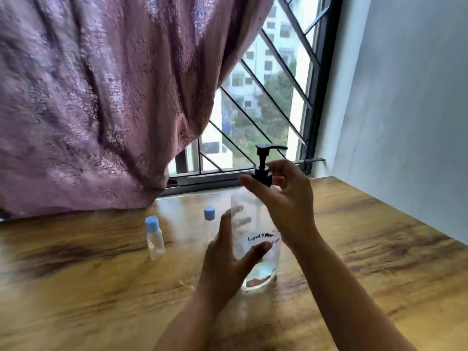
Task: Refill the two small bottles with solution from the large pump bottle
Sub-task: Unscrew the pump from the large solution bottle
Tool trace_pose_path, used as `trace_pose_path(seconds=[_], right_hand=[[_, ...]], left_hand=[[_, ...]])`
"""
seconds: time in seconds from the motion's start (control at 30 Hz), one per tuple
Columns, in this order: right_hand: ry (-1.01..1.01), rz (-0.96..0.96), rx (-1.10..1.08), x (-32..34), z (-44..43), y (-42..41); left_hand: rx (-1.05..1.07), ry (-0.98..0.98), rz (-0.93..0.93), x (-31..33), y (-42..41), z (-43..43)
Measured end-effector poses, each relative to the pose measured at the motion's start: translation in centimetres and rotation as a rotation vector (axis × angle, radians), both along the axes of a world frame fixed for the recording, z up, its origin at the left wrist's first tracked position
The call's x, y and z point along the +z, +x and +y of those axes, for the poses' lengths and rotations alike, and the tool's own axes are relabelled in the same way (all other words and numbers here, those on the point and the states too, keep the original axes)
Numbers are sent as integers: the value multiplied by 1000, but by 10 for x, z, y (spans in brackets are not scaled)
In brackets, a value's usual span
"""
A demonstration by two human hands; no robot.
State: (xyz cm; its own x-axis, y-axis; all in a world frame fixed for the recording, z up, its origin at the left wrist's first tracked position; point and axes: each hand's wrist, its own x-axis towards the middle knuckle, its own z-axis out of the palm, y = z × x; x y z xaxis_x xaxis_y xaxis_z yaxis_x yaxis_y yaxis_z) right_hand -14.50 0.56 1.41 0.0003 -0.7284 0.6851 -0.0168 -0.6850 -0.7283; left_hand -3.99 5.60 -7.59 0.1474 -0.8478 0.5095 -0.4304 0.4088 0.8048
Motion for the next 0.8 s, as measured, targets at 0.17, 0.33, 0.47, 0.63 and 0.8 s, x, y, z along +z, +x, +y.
trace_pose_path(seconds=[0.17,0.33,0.47,0.63,0.8], right_hand=[[-23,-48,51,-1,11,-8],[-20,-116,32,-7,34,-17],[-16,-69,166,-4,45,-27],[99,113,569,12,31,-49],[110,83,492,4,14,-38]], left_hand=[[-29,-22,-7,-4,-3,3],[-67,-23,37,-4,-12,20],[-139,-14,96,-2,-14,33],[-231,22,128,-3,-6,25],[-233,31,91,-3,-3,8]])
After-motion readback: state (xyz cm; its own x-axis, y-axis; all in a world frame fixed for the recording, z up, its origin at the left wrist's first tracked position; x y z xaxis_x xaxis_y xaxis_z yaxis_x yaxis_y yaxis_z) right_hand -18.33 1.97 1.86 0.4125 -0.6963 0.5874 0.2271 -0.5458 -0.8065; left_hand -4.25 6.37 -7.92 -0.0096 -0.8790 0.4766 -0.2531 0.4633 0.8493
